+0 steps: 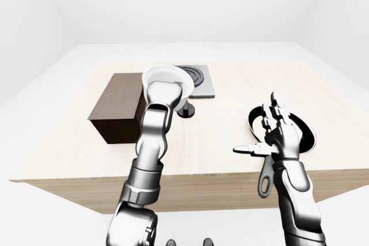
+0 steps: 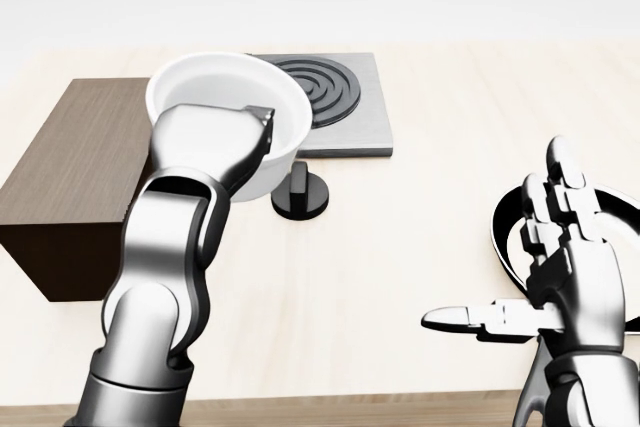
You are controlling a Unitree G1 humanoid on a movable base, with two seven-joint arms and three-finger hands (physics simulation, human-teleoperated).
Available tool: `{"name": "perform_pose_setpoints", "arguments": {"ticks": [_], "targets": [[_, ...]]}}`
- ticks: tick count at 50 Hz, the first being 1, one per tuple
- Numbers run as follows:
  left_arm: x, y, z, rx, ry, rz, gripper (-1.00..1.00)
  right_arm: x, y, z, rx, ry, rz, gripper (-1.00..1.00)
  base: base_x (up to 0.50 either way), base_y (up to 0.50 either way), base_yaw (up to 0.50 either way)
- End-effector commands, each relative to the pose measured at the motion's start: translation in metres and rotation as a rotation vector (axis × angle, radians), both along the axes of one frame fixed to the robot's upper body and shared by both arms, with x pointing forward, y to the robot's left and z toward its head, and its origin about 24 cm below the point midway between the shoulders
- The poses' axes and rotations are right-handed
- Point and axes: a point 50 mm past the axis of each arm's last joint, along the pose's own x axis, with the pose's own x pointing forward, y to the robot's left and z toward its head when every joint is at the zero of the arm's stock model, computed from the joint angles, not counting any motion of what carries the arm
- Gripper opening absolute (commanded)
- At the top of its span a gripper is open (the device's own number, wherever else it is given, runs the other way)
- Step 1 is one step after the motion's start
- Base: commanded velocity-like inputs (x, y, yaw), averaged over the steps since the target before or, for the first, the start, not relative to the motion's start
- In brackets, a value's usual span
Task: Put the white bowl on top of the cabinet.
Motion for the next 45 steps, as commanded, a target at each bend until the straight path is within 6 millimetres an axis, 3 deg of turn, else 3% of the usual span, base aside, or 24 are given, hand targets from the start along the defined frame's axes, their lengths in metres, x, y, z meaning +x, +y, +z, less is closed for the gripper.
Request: {"name": "perform_pose_setpoints", "arguments": {"ticks": [1, 19, 30, 45], "targets": [[0.0, 0.01, 0.022, 0.026, -0.09, 0.04, -1.0, -0.001, 0.002, -0.002, -0.003, 0.007, 0.006, 1.0, 0.0, 0.0, 0.0], [-0.008, 0.049, 0.046, 0.072, -0.146, 0.188, -1.0, -0.001, 0.005, -0.005, -0.008, 0.023, 0.013, 1.0, 0.0, 0.0, 0.0], [0.009, 0.071, 0.045, 0.028, -0.109, 0.184, -1.0, -0.004, 0.008, -0.007, -0.013, 0.032, 0.024, 1.0, 0.0, 0.0, 0.0], [0.012, 0.099, 0.051, 0.037, -0.118, 0.232, -1.0, -0.003, 0.01, -0.009, -0.015, 0.039, 0.028, 1.0, 0.0, 0.0, 0.0]]}}
